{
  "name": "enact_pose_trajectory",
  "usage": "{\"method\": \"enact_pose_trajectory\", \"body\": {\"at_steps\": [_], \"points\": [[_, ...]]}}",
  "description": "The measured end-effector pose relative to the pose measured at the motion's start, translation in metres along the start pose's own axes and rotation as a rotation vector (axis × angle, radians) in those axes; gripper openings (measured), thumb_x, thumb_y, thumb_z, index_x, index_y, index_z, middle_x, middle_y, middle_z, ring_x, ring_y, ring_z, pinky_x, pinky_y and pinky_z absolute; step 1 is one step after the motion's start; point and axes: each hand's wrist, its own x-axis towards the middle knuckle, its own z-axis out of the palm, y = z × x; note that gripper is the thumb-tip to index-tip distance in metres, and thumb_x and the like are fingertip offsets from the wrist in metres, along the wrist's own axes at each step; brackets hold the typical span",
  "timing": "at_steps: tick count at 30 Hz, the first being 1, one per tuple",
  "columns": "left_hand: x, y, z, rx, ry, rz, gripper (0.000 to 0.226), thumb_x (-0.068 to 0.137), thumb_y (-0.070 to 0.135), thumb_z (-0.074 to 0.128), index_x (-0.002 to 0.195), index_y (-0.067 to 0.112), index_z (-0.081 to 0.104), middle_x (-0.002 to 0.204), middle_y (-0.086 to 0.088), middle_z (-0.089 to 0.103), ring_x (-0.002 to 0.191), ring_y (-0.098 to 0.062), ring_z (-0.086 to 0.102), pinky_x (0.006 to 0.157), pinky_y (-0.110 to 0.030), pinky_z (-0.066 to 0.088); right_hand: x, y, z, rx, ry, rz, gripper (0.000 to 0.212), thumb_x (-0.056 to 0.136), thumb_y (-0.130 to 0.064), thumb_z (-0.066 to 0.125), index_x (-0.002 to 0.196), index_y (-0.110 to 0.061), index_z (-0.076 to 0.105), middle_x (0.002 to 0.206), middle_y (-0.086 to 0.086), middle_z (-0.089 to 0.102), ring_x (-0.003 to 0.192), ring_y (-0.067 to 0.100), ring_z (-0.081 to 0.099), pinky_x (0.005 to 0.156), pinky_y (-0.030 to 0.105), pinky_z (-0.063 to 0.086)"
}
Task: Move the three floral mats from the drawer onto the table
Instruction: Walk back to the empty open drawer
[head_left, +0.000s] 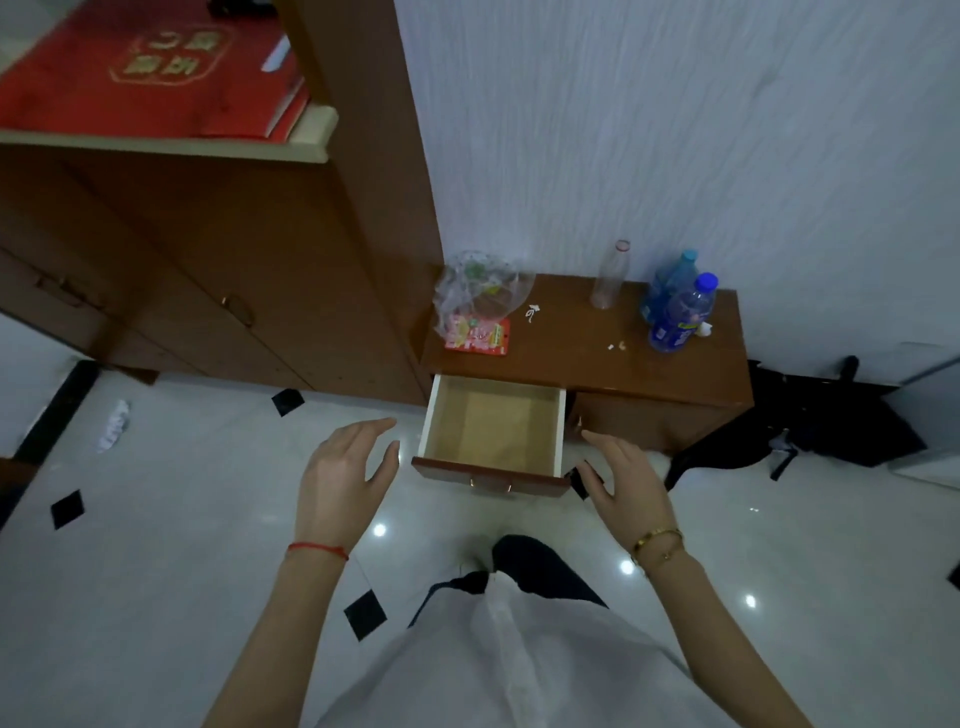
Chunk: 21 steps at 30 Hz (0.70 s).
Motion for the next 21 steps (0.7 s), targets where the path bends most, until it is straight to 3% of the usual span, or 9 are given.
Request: {"method": "enact_pose_trajectory", "body": {"at_steps": [12,17,21], "points": [[0.047,-0.032,0.059,-0.072,-0.076,-0.043,0.028,0.088,0.016,0.067,0.115,0.011,0.067,0.108,-0.005,0.070,0.097,-0.021,0.065,0.083,-0.041,0.056,0.066,0.035,0.019,-0.055,0.001,0.046,0.035,0.093,-0.022,0.060,0.127,-0.014,0.057,0.122,0.004,0.062,0.116,0.020,0.055,0.096,0.024,0.040],[0.040,-0.063,0.111,-0.074,-0.113,-0.040,0.029,0.090,0.025,0.058,0.115,0.013,0.067,0.108,-0.003,0.070,0.098,-0.019,0.065,0.084,-0.039,0.056,0.074,0.075,0.072,-0.058,-0.006,0.066,0.035,0.093,-0.022,0.061,0.127,-0.013,0.057,0.118,0.006,0.063,0.111,0.021,0.057,0.095,0.029,0.045],[0.020,-0.105,0.176,-0.065,-0.123,-0.030,0.029,0.088,0.024,0.059,0.114,0.013,0.067,0.106,-0.003,0.069,0.095,-0.019,0.065,0.083,-0.037,0.055,0.076,0.121,0.141,-0.065,-0.016,0.068,0.035,0.093,-0.020,0.061,0.127,-0.013,0.056,0.116,0.004,0.063,0.109,0.020,0.056,0.094,0.024,0.042]]}}
